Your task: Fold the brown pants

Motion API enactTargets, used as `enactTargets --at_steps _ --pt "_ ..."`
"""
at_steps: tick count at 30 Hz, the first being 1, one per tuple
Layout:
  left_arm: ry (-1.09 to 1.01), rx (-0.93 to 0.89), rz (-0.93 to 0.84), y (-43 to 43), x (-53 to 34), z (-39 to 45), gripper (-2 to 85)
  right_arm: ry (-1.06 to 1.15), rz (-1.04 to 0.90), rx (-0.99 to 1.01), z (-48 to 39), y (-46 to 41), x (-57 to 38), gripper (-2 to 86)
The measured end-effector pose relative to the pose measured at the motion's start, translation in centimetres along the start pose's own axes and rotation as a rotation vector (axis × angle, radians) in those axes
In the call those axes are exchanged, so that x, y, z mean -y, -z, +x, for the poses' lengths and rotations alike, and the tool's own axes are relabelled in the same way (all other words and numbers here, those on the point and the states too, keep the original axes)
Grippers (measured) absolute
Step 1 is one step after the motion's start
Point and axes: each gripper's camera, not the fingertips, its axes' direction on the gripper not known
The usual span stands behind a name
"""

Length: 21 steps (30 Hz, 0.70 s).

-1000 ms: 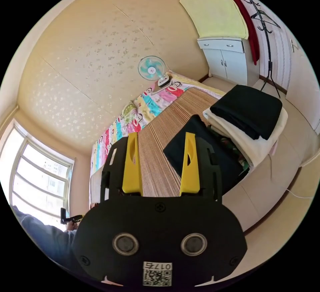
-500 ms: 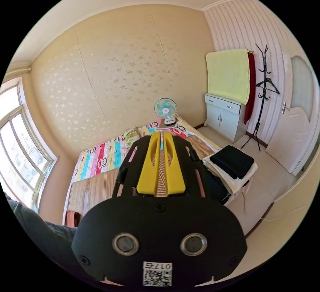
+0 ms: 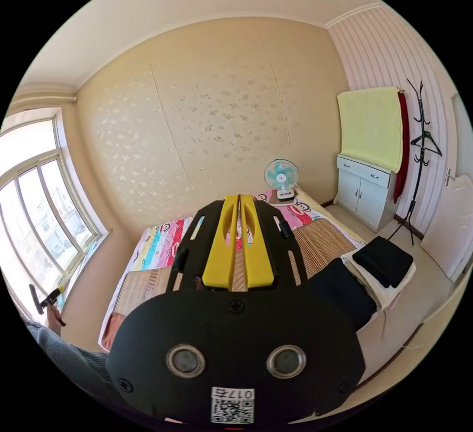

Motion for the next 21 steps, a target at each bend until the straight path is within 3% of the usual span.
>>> enactTargets --at_steps 4,8,13,16,21 --pt "-0.008 0.012 -0.042 3.3 -1.2 2.5 8.4 0.12 -0.031 -0.14 0.2 3.2 -0.8 0.5" --pt "0.186 0.185 -0.121 7.9 -10.3 3.7 8.7 0.13 -0.093 -0.275 2.0 7.0 -5.2 0.5" --pt "0.5 0.249 0.069 14.6 -20.0 3.9 8.7 -0.079 -0.198 -0.508 6.9 10.3 -12.4 0.4" --pt "0.5 0.229 0.16 16.1 -19.8 4.0 8.7 -0.125 -0.12 -0.389 7.8 9.7 -12.2 0.4" --pt "0.254 0.27 0.275 15.0 -11.4 7.2 8.7 -0.078 0.017 -0.155 4.7 4.6 -10.3 0.4"
